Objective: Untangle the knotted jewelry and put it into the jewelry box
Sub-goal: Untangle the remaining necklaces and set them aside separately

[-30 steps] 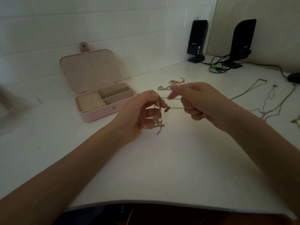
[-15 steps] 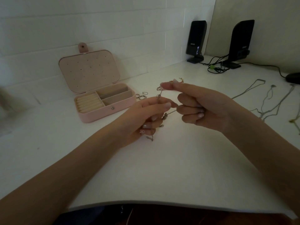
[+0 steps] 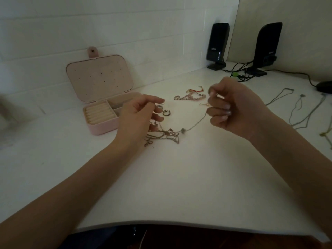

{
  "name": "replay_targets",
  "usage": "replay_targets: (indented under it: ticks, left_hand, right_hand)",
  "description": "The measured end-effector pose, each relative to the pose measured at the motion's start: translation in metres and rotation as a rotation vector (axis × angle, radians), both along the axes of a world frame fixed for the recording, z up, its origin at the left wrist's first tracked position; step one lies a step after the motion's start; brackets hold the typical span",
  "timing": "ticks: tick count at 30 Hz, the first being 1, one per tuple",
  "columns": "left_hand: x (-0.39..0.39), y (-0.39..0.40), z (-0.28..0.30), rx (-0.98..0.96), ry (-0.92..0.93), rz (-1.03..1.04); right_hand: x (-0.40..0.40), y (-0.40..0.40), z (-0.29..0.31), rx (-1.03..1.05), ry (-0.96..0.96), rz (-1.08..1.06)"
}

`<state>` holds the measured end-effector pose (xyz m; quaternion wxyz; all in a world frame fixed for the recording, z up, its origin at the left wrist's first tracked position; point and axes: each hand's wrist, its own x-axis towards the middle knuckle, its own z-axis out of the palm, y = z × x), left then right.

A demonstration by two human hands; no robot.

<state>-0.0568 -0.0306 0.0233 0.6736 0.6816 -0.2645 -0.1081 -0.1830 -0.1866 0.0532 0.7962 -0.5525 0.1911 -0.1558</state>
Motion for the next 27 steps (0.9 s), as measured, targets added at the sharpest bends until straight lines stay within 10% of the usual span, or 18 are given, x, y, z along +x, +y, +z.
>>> replay_targets:
  ticks: [5, 11, 16, 27]
  left_hand:
    - [-0.004, -0.001, 0.003, 0.056, -0.058, -0.089]
    - [-0.009, -0.001, 0.005, 0.068, -0.036, -0.276]
    - [0.004, 0.001, -0.003, 0.139, -0.489, -0.044]
    - [-0.015, -0.003, 0.001, 0.125, -0.112, -0.375]
  right_hand:
    - [0.0, -0.003, 0.0, -0.02, -0.009, -0.036]
    - [-0.002, 0.008, 0.0, -0.504, -0.027, 0.102]
    - [-0.001, 0.002, 0.002, -0.608, -0.032, -0.111]
    - [0.006, 0.022, -0.009, -0.837, -0.136, 0.105]
